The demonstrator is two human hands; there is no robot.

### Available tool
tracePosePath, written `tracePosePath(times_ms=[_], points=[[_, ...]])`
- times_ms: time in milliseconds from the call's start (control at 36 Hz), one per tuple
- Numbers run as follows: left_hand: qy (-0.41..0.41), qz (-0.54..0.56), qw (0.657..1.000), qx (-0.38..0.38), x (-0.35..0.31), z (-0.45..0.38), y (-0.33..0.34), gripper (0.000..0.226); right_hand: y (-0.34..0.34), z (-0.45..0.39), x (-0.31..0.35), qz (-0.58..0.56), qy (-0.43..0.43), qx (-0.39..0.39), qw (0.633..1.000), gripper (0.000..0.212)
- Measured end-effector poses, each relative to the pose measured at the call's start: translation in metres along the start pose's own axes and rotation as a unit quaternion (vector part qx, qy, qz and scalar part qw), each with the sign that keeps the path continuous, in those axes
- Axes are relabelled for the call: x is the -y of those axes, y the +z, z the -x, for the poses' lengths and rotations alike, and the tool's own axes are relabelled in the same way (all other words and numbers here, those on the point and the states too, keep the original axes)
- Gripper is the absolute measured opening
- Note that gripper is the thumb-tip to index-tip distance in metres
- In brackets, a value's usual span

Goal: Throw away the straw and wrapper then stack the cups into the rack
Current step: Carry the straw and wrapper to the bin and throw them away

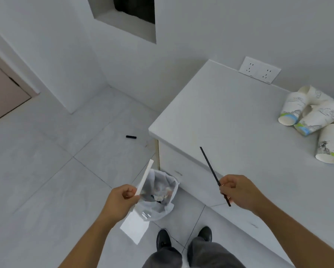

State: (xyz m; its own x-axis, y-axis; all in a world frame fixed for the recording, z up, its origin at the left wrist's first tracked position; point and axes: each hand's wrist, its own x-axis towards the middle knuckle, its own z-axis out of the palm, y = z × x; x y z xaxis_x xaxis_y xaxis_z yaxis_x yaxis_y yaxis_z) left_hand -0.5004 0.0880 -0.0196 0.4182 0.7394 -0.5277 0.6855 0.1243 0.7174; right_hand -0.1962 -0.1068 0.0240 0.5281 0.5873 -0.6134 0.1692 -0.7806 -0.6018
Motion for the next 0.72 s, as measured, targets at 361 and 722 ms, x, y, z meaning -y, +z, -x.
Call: tracePosePath(times_ms=[361, 722], points=[[-0.193, 0.159, 0.967, -0.058, 0.069, 0.019, 0.002, 0.006, 0.068, -0.044, 0.029, 0.104, 0.011, 0.123, 0.987, 0.013], [-0.289, 0.165, 0.94, -0.069, 0.09, -0.016, 0.053, 0.016, 0.13, -0.124, 0.007, 0.109, 0.075, 0.207, 0.969, 0.025]])
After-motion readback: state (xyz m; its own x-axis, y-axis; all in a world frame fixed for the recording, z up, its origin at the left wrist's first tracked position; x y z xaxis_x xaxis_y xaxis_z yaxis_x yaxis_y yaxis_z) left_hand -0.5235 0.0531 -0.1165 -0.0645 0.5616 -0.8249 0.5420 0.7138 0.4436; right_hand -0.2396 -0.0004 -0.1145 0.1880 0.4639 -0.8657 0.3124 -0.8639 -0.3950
